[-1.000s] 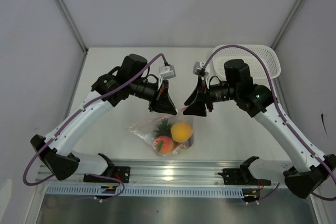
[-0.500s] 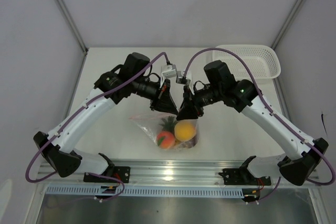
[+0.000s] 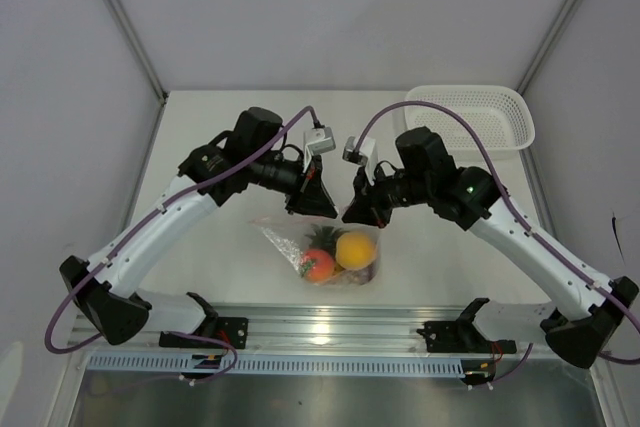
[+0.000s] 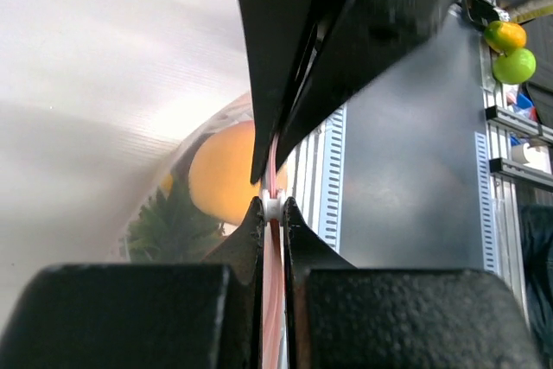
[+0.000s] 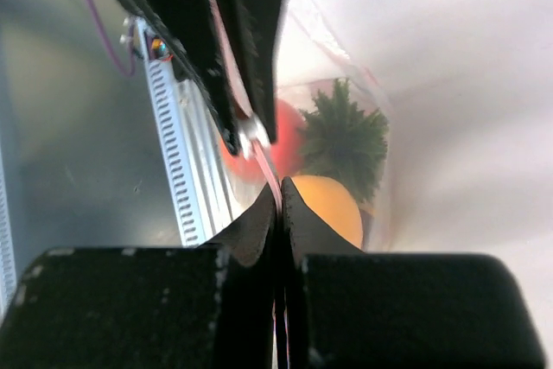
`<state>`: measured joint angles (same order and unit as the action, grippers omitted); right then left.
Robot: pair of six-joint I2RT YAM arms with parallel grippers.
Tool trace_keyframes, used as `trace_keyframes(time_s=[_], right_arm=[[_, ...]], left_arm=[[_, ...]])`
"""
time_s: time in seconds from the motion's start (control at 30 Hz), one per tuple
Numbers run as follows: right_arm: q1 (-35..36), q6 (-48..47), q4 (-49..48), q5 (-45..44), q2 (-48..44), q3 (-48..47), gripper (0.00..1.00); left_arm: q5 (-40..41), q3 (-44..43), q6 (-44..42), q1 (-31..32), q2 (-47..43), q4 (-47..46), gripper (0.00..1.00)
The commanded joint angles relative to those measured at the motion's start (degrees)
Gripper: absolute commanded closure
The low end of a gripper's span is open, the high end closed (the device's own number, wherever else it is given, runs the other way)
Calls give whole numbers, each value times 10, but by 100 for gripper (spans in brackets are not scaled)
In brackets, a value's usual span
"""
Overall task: Place the food in the zip-top bag and seal the zipper
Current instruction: Zip the zipper food storage bag at the center of the board.
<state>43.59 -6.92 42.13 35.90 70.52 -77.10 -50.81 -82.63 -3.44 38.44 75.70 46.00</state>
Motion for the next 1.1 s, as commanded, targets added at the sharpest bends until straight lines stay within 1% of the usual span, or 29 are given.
trace_keyframes(time_s=[0.0, 0.1, 0.13, 0.17, 0.2, 0.27, 0.3, 0.4, 0.5, 0.7, 0.77, 0.83, 0.9, 0.97, 1.0, 1.03, 1.07], right_arm=[[-23, 37, -33, -86, -48, 27, 100], [-57, 61, -66, -80, -76, 66, 100], [-68, 66, -74, -80, -95, 74, 100], [-96, 67, -85, -78, -103, 82, 100], [-111, 90, -90, -73, -112, 97, 100], [-147, 105, -109, -61, -137, 113, 100], [-183, 120, -112, -53, -144, 119, 100], [-228, 133, -114, -49, -160, 133, 100], [-250, 143, -106, -64, -169, 134, 100], [-266, 156, -100, -72, -170, 142, 100], [-266, 162, -107, -54, -173, 144, 100], [-256, 159, -113, -10, -176, 143, 100], [-230, 159, -107, -29, -178, 128, 100], [-206, 153, -83, -29, -163, 109, 100], [-200, 157, -77, -33, -142, 92, 100], [-196, 162, -83, -29, -131, 87, 100], [-193, 169, -92, -20, -120, 84, 100]], left_arm=[[2, 23, 6, -9, -49, -33, 99], [21, 50, 14, -15, -79, -58, 99], [46, 57, 20, -18, -89, -66, 99], [54, 75, 24, -24, -99, -80, 99], [62, 80, 26, -28, -107, -86, 100], [77, 100, 29, -42, -132, -99, 100], [81, 111, 36, -46, -139, -107, 99], [111, 134, 54, -61, -164, -113, 99], [156, 145, 63, -71, -192, -113, 99], [249, 150, 64, -75, -231, -94, 99], [271, 154, 65, -76, -244, -87, 99], [270, 164, 66, -76, -255, -95, 99], [248, 166, 67, -76, -269, -102, 99], [242, 177, 72, -76, -275, -119, 99], [244, 183, 80, -76, -276, -123, 97], [258, 186, 84, -76, -274, -128, 80], [268, 190, 91, -76, -268, -130, 70]])
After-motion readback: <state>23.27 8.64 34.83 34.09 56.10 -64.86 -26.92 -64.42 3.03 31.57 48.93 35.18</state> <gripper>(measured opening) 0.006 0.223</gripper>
